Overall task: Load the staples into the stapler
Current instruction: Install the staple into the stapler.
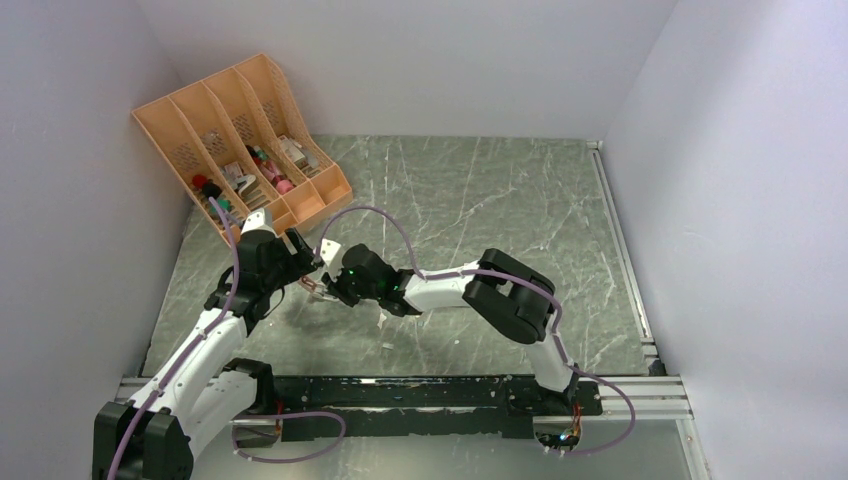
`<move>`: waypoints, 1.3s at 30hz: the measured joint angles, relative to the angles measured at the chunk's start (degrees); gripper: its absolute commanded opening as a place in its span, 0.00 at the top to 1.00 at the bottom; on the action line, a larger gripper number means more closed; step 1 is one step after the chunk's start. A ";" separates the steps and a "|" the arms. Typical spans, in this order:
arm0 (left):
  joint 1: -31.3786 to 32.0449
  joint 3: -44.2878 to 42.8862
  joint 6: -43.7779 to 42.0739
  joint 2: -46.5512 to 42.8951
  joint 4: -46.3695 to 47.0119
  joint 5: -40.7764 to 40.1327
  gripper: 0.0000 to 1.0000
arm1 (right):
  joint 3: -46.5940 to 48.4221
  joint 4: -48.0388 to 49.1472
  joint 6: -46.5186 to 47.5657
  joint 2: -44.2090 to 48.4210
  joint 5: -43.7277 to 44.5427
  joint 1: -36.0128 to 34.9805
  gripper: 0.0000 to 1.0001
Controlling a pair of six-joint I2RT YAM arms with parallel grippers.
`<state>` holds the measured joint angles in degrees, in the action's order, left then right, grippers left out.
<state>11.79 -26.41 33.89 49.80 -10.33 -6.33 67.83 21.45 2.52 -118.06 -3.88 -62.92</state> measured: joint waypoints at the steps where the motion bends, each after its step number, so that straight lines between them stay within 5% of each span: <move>1: -0.02 0.00 0.00 0.00 0.00 0.00 0.17 | 0.00 -0.07 0.00 -0.02 0.09 0.00 0.83; 39: -0.02 0.00 0.00 0.00 0.00 0.00 0.17 | -2.99 3.34 0.33 1.33 -0.17 0.00 0.82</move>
<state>11.77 -26.41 33.89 49.80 -10.33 -6.33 64.84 24.80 2.85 -116.73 -4.05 -62.92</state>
